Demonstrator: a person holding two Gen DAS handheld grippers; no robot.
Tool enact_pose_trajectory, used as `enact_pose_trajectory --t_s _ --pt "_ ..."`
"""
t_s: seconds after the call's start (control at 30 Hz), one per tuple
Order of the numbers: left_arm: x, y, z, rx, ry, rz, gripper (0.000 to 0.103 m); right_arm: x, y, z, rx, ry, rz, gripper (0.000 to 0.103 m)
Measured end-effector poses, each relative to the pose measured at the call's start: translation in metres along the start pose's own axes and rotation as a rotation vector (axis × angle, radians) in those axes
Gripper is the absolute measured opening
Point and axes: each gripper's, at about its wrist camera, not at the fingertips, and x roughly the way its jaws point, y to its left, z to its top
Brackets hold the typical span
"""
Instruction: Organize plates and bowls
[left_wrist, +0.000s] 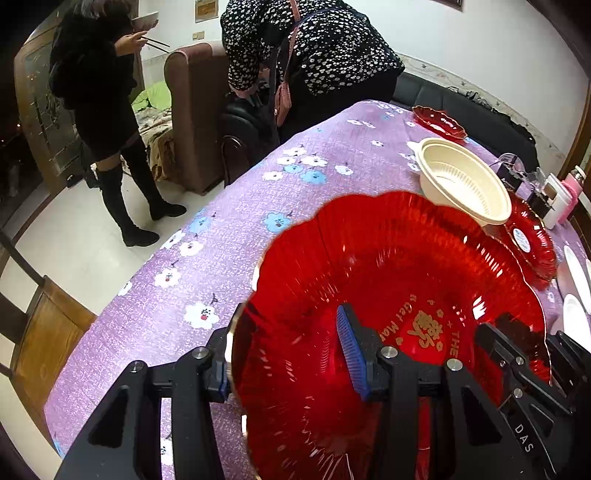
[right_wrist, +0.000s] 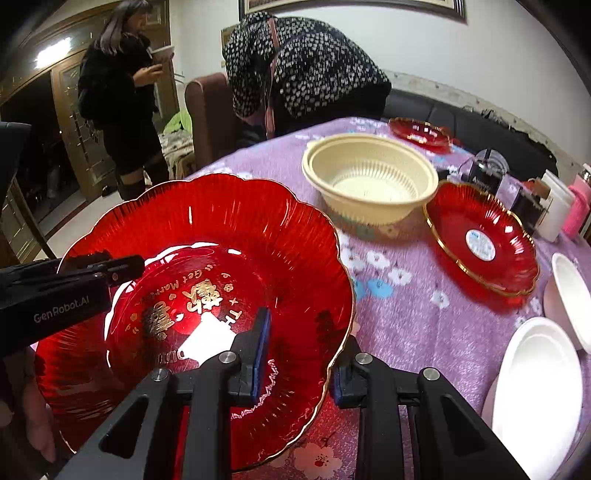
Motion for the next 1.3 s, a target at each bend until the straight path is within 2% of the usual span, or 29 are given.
enact_pose_trajectory --t_s 0.1,0.2,0.27,0.33,0.4,0.47,0.6,0.9,1.07,1.3 --pt "-0.006 -0.003 0.0 0.014 -0.034 0.021 0.049 0.005 -0.003 0.0 0.01 0.022 0.007 0.03" --pt "-0.025 -0.008 0.0 0.048 -0.124 0.068 0.061 0.006 -0.008 0.001 0.035 0.03 0.025 0.032" --pt "-0.04 -0.013 0.0 0.067 -0.195 0.105 0.067 0.006 -0.011 0.001 0.054 0.027 0.035 0.039" --pt "-0.057 -0.018 -0.003 0.091 -0.272 0.144 0.072 0.002 -0.014 0.002 0.063 -0.004 0.038 0.056" --pt "-0.075 -0.026 -0.008 0.114 -0.348 0.187 0.077 -0.004 -0.013 0.003 0.062 -0.04 0.025 0.065" --pt "-0.088 -0.028 -0.011 0.131 -0.407 0.219 0.081 -0.01 -0.012 0.004 0.05 -0.078 -0.001 0.066" --pt "-0.114 -0.038 -0.02 0.162 -0.508 0.262 0.082 -0.019 -0.013 0.004 0.053 -0.135 -0.07 0.066" --pt "-0.169 -0.055 -0.049 0.194 -0.726 0.316 0.092 -0.026 -0.042 0.004 0.183 -0.174 -0.139 0.067" --pt "-0.194 -0.06 -0.066 0.179 -0.8 0.314 0.098 -0.03 -0.044 0.001 0.183 -0.205 -0.194 0.067" --pt "-0.226 -0.071 -0.081 0.171 -0.855 0.282 0.099 -0.045 -0.047 0.001 0.179 -0.249 -0.259 0.067"
